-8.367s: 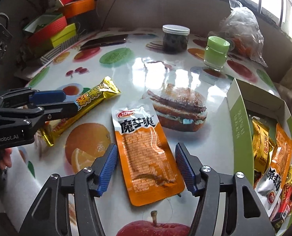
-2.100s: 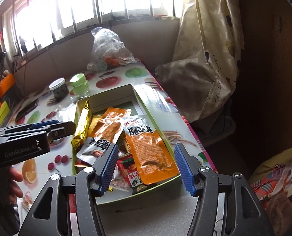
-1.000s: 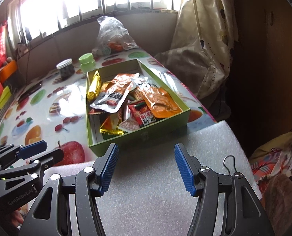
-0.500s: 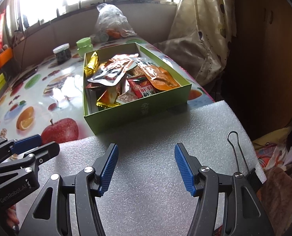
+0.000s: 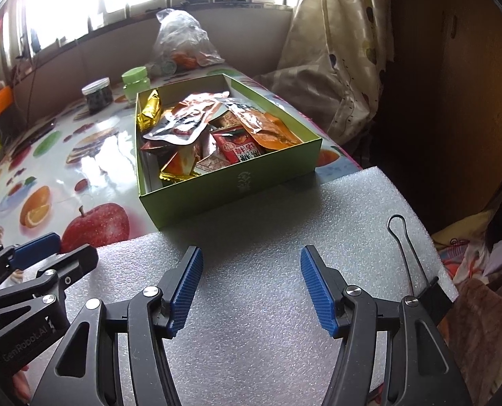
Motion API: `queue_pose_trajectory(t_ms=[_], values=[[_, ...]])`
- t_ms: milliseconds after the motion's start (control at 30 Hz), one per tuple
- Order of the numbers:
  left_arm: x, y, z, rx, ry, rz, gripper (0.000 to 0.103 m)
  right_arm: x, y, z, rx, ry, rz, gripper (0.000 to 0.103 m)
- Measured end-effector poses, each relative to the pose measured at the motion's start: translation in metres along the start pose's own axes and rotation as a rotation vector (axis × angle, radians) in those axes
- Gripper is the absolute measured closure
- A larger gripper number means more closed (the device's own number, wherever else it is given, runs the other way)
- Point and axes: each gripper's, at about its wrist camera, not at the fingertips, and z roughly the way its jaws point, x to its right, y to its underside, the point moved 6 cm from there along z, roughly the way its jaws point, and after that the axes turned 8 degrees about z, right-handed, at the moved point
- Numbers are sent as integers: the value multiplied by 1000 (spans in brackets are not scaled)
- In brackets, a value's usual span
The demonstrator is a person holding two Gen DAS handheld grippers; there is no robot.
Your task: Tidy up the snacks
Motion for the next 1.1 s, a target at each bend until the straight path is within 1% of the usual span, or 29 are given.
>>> queue_pose_trajectory(t_ms=[600,1100], values=[[-3,1,-1,-6,7,-25,48,1,0,0,3,9,14,43],[-2,1,-1,-7,0,-23,48,1,0,0,4,11,13,43]])
